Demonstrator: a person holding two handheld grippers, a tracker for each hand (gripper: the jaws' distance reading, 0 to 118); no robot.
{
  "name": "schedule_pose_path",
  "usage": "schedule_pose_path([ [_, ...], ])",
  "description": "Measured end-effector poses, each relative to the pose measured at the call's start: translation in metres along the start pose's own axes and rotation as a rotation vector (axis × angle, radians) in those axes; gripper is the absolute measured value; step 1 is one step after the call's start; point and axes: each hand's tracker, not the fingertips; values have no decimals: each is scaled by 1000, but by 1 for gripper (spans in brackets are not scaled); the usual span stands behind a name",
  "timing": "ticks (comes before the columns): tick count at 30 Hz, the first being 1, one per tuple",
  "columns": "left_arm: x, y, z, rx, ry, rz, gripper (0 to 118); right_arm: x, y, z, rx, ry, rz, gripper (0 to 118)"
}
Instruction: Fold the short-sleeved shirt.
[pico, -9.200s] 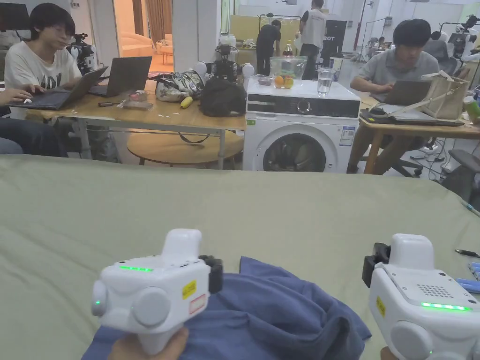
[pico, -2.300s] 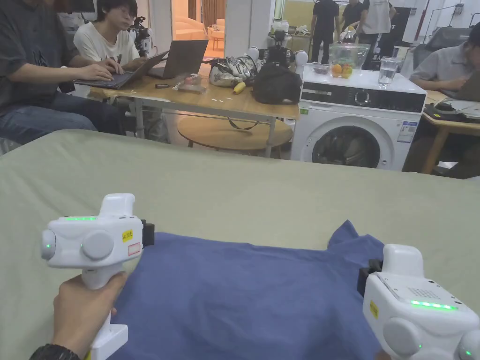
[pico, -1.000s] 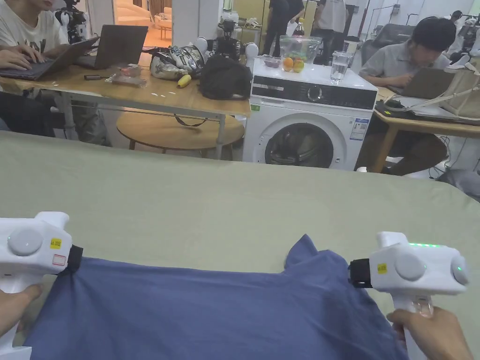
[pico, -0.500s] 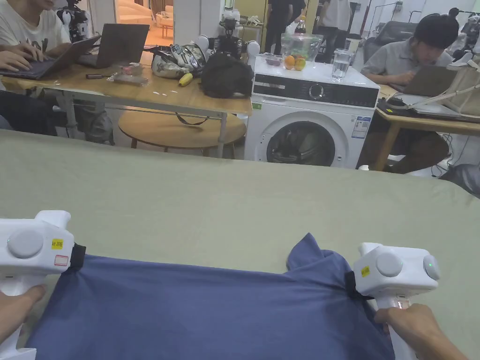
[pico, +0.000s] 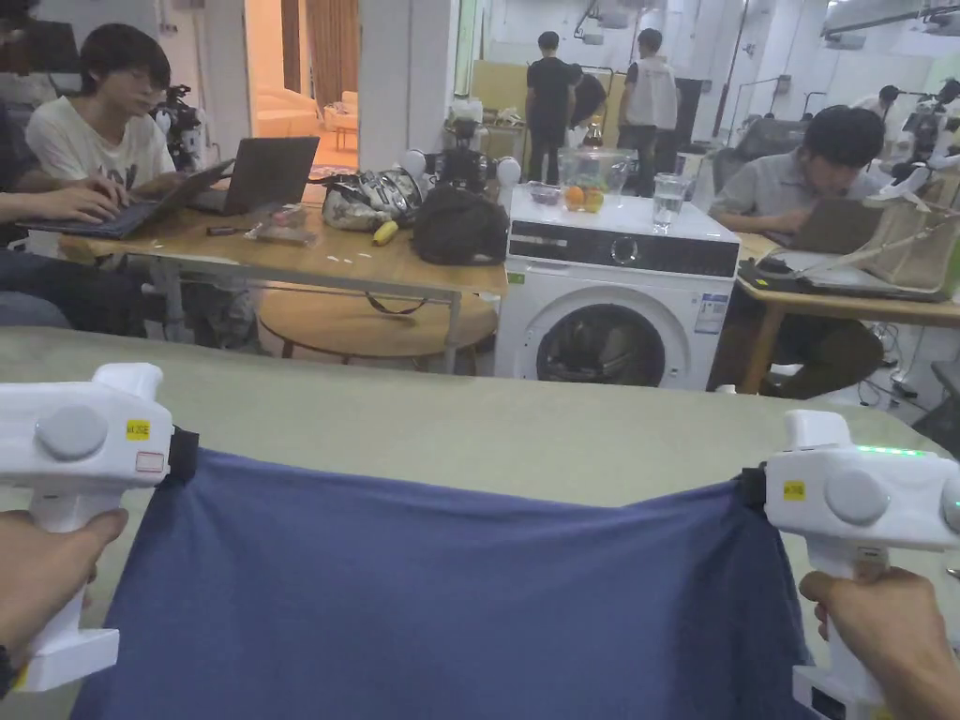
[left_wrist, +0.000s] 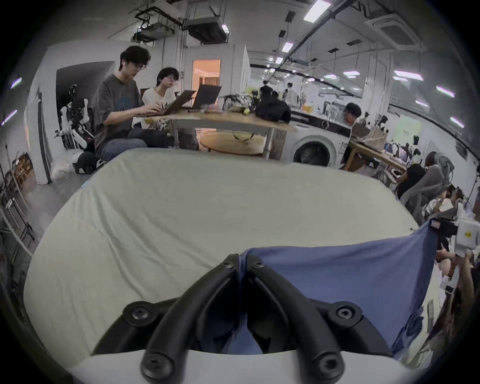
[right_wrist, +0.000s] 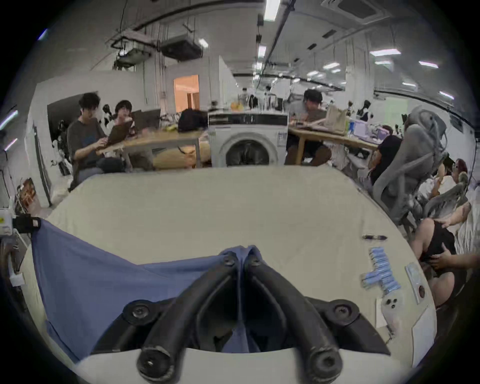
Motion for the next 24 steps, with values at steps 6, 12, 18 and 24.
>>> schedule_pose_path([
  [6,3,49,36,79,-22,20,0,0,49,39,104,-24,-2,0],
  [12,13,119,61,163,-15,-5,0,-2,121,63,204,-46,-22,0],
  [18,22,183,77,259,1,-10,0,-18,179,79,289,-73,18,0],
  [24,22,247,80,331,5,29,0,-27,233,86,370,-96,38,0],
])
